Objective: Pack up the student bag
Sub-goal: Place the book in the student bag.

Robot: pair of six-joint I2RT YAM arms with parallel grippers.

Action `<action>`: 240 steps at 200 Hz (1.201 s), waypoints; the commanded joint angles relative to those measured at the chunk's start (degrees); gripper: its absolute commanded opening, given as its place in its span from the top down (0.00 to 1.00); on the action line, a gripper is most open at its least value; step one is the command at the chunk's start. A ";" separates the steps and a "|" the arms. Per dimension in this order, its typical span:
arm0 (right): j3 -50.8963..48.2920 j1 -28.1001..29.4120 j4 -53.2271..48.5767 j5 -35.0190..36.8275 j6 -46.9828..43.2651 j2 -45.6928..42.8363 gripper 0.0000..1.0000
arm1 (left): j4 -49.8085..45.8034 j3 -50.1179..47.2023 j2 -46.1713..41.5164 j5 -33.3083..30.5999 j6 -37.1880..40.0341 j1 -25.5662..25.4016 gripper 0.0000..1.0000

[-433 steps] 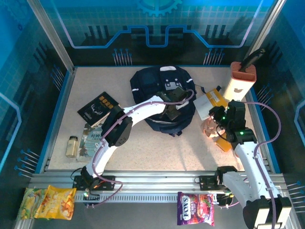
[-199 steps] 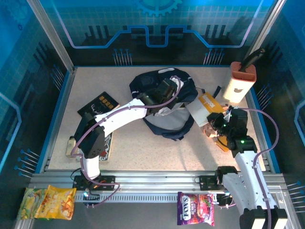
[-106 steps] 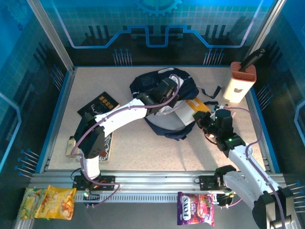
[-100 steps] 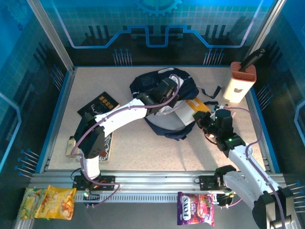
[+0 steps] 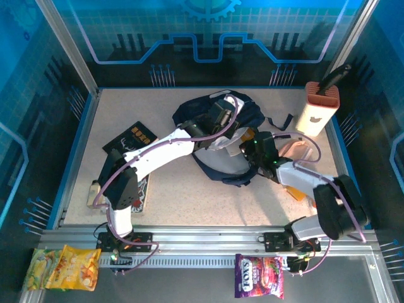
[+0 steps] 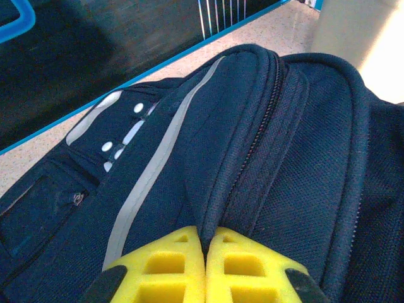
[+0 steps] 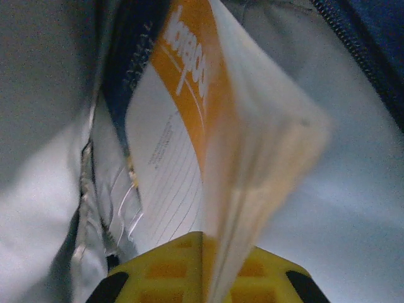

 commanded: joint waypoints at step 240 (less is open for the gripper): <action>-5.31 -6.55 -19.77 3.92 -20.03 -26.12 0.16 | 4.92 -5.50 -1.93 8.23 -7.98 3.33 0.93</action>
